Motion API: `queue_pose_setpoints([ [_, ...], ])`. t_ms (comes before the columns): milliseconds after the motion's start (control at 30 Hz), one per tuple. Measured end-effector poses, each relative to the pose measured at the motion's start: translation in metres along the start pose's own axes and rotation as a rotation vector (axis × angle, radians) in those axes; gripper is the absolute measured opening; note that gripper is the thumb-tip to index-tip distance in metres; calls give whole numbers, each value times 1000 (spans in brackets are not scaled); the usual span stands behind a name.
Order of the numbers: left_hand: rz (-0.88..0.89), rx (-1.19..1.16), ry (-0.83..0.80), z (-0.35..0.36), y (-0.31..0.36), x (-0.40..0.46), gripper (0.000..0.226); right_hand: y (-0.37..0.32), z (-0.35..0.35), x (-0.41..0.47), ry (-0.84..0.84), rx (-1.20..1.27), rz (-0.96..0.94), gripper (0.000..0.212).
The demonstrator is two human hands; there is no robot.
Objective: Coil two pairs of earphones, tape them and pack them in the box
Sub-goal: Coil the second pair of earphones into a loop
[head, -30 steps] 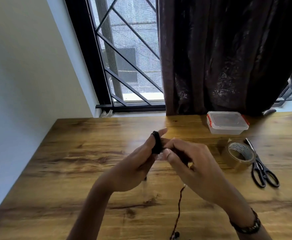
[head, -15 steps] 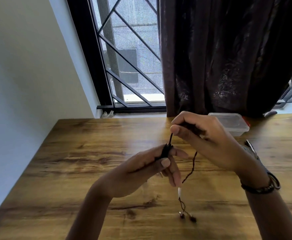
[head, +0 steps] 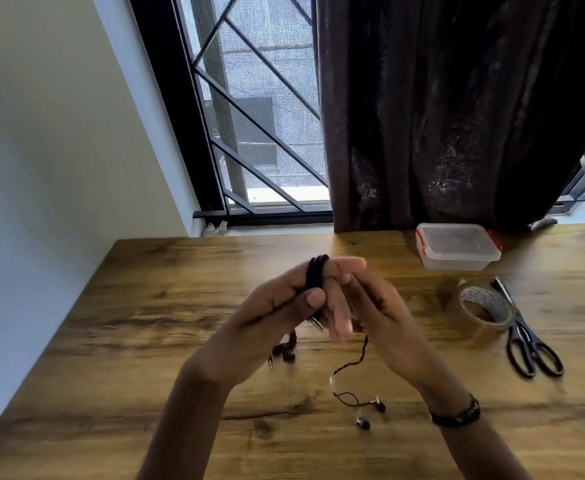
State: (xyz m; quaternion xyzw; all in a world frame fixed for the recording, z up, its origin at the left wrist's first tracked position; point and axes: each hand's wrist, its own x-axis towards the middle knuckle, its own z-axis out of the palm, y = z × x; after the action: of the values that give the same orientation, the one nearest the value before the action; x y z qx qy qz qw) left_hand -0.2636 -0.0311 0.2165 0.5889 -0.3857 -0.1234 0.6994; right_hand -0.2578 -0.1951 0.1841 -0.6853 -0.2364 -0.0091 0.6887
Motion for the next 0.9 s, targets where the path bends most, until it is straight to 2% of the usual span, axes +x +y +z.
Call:
queue_pose_setpoints([
  [67,-18,1,45,-3,-2,1,42,4,6,-6,31,25,-14,36],
  [133,-40,13,81,-5,-6,1,45,7,11,-14,12,-20,-16,22],
  [333,-116,42,100,-8,-14,-1,49,1,9,-23,10,-269,10,20],
  [500,-127,147,97,-11,-21,-1,55,-5,6,-29,-68,-402,79,31],
  [633,-131,270,88,-13,-24,0,59,-7,5,-31,-91,-473,103,26],
  [767,-155,367,65,-14,-24,-4,63,-15,1,-31,-114,-529,97,31],
  [900,-195,452,32,-14,-24,-7,66,-26,-3,-28,-141,-545,100,24],
])
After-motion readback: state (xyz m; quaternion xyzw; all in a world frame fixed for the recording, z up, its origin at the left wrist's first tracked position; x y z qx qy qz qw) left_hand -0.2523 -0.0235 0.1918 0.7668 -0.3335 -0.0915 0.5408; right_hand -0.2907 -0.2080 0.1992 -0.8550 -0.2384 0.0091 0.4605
